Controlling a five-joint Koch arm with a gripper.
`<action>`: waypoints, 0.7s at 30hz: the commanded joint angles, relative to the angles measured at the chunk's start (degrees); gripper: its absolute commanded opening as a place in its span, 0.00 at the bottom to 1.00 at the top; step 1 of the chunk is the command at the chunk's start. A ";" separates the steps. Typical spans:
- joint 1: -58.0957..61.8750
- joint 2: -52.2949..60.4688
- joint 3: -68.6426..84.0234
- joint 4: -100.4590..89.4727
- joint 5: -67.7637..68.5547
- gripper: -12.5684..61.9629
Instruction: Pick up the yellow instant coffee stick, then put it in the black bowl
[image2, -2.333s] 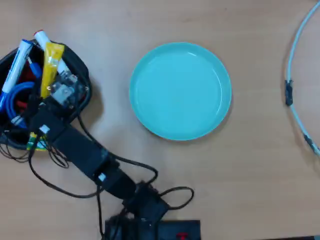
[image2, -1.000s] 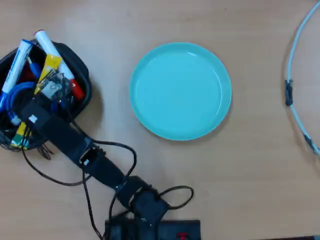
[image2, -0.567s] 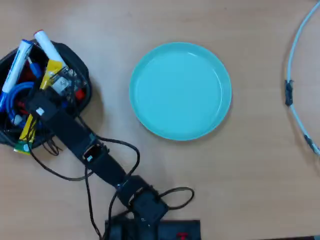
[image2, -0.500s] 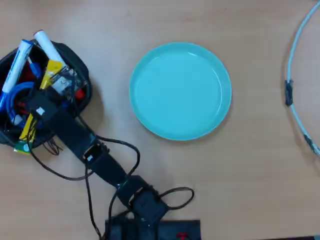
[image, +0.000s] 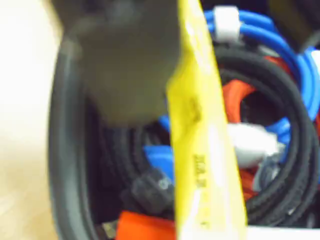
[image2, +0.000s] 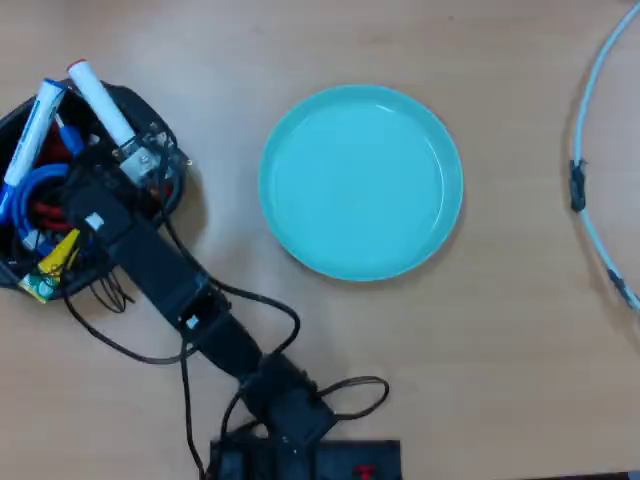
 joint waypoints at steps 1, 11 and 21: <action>0.97 6.06 -4.31 3.87 -0.97 0.58; 8.79 8.17 -4.22 5.80 4.48 0.58; 17.49 9.58 -0.97 9.84 18.98 0.58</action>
